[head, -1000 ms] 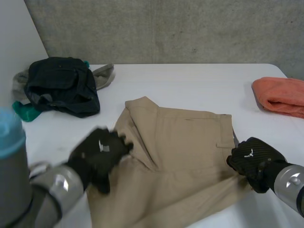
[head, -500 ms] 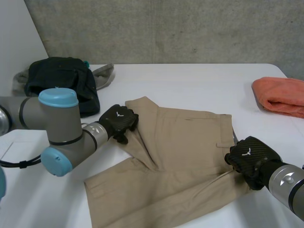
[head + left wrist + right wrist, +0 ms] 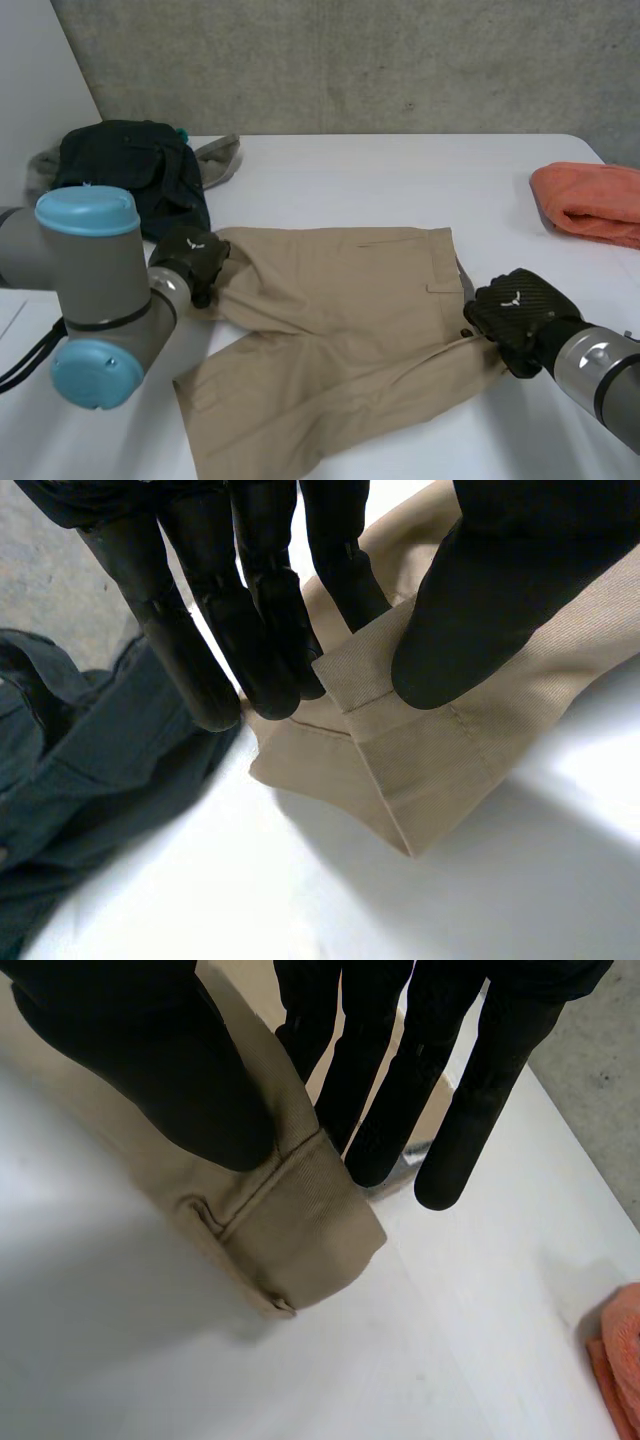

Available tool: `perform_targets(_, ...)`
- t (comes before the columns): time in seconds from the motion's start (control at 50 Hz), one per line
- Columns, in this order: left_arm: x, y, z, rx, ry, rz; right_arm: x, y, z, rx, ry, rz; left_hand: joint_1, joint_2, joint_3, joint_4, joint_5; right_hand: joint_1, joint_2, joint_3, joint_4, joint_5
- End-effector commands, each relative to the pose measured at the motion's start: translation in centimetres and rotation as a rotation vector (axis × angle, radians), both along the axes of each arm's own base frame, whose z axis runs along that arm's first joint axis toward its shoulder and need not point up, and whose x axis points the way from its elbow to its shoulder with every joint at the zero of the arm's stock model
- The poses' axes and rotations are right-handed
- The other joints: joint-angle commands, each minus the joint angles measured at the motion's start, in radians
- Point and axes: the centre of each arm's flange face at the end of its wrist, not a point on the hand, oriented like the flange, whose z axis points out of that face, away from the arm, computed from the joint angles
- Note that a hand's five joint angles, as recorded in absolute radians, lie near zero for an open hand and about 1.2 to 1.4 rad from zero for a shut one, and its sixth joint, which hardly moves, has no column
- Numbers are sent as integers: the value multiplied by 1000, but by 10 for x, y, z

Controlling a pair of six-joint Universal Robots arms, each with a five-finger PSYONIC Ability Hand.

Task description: Fold the laundry.

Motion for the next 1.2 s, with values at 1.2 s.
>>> perform_targets(1.2,34,56,-9,35,-214,68,20,-8,1,-20,-35,20,264,205,208,198,249,285,213,199,194,204)
